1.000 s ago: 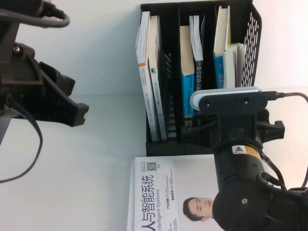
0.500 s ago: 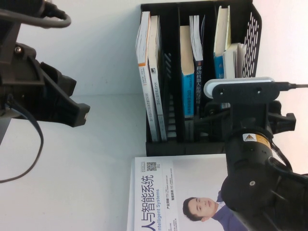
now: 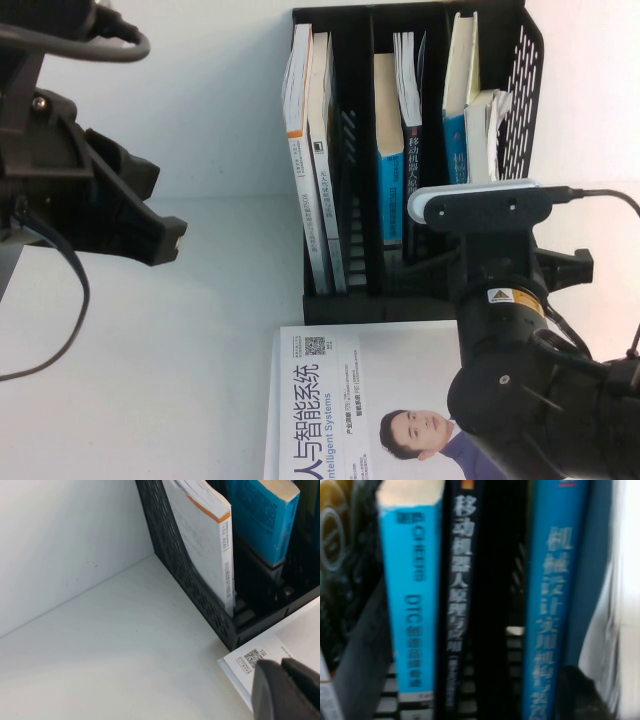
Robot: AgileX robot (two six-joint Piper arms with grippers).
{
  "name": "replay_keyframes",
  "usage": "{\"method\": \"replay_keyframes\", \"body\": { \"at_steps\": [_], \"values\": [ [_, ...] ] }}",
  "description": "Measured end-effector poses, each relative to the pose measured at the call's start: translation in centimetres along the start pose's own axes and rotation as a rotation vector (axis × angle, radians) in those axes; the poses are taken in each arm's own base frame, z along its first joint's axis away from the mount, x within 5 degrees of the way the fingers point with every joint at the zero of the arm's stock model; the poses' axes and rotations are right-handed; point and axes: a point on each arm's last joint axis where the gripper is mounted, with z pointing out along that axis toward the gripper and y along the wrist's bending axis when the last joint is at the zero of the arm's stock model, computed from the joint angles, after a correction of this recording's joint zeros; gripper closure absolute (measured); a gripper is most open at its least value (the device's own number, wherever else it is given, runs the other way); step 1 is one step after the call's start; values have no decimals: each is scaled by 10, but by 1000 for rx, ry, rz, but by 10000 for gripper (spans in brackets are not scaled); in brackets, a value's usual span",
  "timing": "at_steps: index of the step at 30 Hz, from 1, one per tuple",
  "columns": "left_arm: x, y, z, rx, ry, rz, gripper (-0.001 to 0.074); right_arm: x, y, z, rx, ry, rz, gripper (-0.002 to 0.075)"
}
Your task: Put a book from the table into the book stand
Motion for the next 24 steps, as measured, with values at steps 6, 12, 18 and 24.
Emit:
{"method": "replay_keyframes", "body": {
  "at_steps": [6, 12, 18, 24],
  "values": [
    [0, 0, 0, 0, 0, 2, 739, -2, -2, 0, 22, -4, -31, 589],
    [0, 0, 0, 3, -3, 0, 739, -35, -4, -6, 8, 1, -65, 589],
    [0, 0, 0, 3, -3, 0, 739, -87, -6, -4, 18, -73, -113, 589],
    [0, 0, -1, 3, -5, -1, 739, -115, -21, 17, 9, -67, -68, 589]
  ]
}}
